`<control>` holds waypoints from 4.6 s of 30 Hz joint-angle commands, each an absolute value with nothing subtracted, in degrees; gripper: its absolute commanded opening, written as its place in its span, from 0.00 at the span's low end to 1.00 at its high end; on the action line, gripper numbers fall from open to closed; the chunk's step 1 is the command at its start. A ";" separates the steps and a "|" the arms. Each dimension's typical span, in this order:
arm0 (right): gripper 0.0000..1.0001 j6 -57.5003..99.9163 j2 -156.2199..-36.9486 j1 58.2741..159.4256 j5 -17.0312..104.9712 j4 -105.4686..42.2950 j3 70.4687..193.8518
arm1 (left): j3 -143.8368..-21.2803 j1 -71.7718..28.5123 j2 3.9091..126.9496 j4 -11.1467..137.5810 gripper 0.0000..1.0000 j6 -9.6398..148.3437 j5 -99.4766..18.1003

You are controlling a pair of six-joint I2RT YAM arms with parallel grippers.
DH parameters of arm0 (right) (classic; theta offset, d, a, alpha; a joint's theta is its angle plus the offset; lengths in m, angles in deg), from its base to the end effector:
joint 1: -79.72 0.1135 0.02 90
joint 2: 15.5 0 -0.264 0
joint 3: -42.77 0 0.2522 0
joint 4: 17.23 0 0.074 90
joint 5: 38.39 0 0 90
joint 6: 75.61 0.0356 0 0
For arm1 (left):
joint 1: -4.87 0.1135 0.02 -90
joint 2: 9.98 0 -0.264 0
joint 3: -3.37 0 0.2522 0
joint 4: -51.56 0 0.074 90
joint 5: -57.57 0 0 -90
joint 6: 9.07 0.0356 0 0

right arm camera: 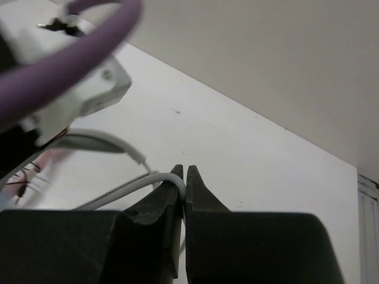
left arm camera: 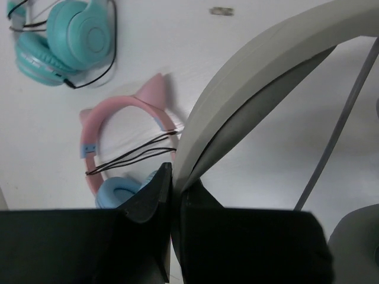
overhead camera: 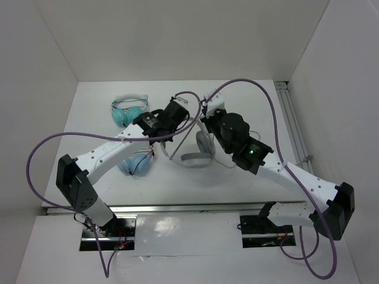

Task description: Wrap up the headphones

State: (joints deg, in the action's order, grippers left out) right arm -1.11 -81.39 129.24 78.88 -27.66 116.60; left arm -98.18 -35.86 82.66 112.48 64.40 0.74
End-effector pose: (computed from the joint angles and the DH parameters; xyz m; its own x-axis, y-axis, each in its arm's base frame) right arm 0.1861 0.1929 0.3847 0.0741 -0.2791 -0.9574 -0.3727 0.8827 -0.2862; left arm 0.2743 -0.2105 0.3345 -0.6553 0.2500 -0.7128 0.1090 0.9651 0.2383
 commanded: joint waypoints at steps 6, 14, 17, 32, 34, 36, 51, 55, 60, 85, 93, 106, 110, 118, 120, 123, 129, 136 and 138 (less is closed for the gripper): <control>0.00 1.11 -82.91 114.10 76.06 -17.28 116.82 | -91.96 -41.98 69.05 117.18 0.00 66.17 0.36; 0.02 5.60 -84.76 104.17 64.99 -14.91 116.29 | -92.57 -46.72 64.91 121.04 0.00 67.83 -3.13; 0.02 7.80 -86.26 100.04 59.53 -14.29 117.60 | -92.57 -47.77 64.12 121.04 0.00 67.84 -5.79; 0.06 13.43 -86.87 93.70 46.86 -9.46 116.99 | -94.32 -52.96 70.44 122.89 0.00 68.36 -9.49; 0.06 13.43 -86.87 93.70 46.86 -10.07 117.61 | -94.32 -53.48 71.05 122.89 0.00 68.36 -9.49; 0.06 13.43 -86.87 93.70 46.07 -10.07 117.61 | -94.32 -53.49 71.06 122.89 0.00 68.36 -9.49; 0.33 22.64 -97.93 89.13 9.44 3.17 114.98 | -102.14 -54.02 64.99 121.13 0.00 66.17 -9.84; 0.36 34.39 -104.43 90.88 4.16 16.96 113.22 | -103.72 -54.02 62.54 119.81 0.00 64.94 -10.45; 0.39 42.95 -112.69 95.61 1.69 31.74 112.60 | -104.95 -54.02 61.92 119.20 0.00 64.32 -8.44; 0.42 44.01 -129.93 110.40 6.61 46.35 100.12 | -121.21 -48.48 64.99 131.50 0.00 57.11 5.98; 0.00 45.07 -132.57 108.02 9.85 48.29 98.19 | -124.30 -45.59 63.85 132.03 0.00 57.64 7.12; 0.00 45.59 -132.57 112.85 12.32 50.92 94.23 | -127.10 -26.96 65.95 114.45 0.00 47.02 -3.50; 0.00 45.59 -132.57 115.49 13.03 51.54 93.70 | -129.22 -23.53 71.31 110.60 0.00 43.14 -6.58; 0.01 44.11 -125.90 120.94 11.01 49.79 89.67 | -137.03 -17.29 85.02 109.18 0.00 43.58 -3.42; 0.02 42.17 -122.22 122.87 9.43 45.94 89.66 | -138.70 -16.05 88.80 109.18 0.00 42.35 -3.42; 0.03 39.80 -117.57 125.76 8.29 40.40 89.05 | -140.37 -15.52 92.66 109.18 0.00 40.69 -1.94; 0.00 36.74 -106.93 129.29 8.28 33.54 88.52 | -136.00 -16.05 95.32 107.87 0.00 41.55 4.91; 0.00 23.37 -87.68 135.88 15.49 4.02 95.89 | -128.08 -15.96 99.61 108.56 0.00 43.31 9.76; 0.00 20.47 -86.44 135.89 18.29 -5.38 100.37 | -128.07 -16.83 100.76 110.75 0.00 44.54 11.25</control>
State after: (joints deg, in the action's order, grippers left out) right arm 28.13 -89.26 135.21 14.60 10.11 94.66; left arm -127.73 -15.99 99.43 114.99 45.01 6.71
